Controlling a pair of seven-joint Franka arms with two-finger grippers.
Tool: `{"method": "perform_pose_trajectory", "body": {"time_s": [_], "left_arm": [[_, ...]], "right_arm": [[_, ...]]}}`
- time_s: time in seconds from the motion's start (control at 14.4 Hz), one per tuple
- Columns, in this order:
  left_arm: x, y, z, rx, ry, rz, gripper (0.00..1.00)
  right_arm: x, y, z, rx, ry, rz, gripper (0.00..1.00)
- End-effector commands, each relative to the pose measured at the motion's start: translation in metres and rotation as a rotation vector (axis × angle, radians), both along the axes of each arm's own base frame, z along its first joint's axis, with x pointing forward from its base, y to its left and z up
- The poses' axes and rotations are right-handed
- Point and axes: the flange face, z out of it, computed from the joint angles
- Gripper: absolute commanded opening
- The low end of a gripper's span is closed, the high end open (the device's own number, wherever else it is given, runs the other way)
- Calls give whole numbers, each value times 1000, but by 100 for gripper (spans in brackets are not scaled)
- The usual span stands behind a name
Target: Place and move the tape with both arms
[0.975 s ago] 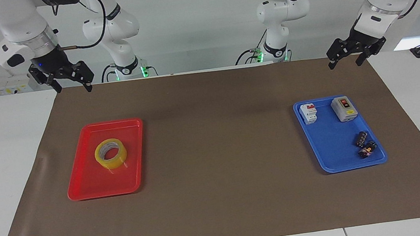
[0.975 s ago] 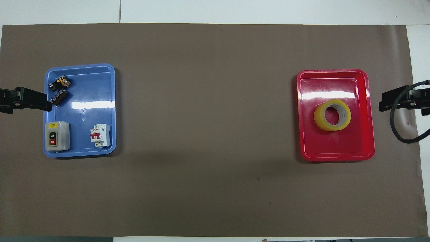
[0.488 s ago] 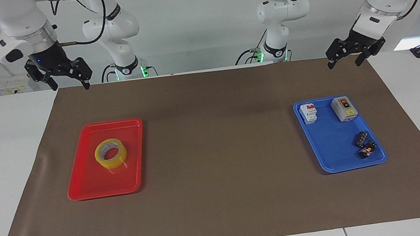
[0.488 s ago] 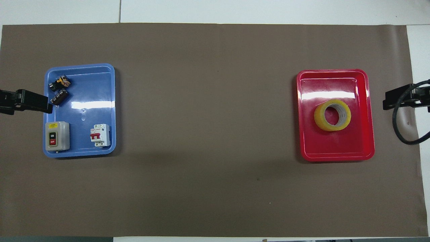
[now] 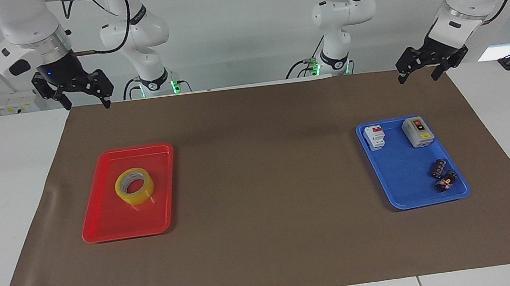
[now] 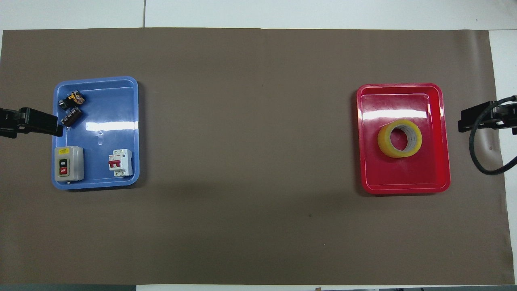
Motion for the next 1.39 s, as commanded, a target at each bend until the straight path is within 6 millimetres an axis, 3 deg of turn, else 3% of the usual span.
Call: {"method": "perform_pose_trajectory", "body": {"time_s": [0.0,1.32], "left_arm": [[-1,3,1,20,5,-10,100],[-1,3,1,20,5,-10,100]], "right_arm": [[2,-2,3,-12,14,41,100],[2,-3,2,-17,19,68,100]]}}
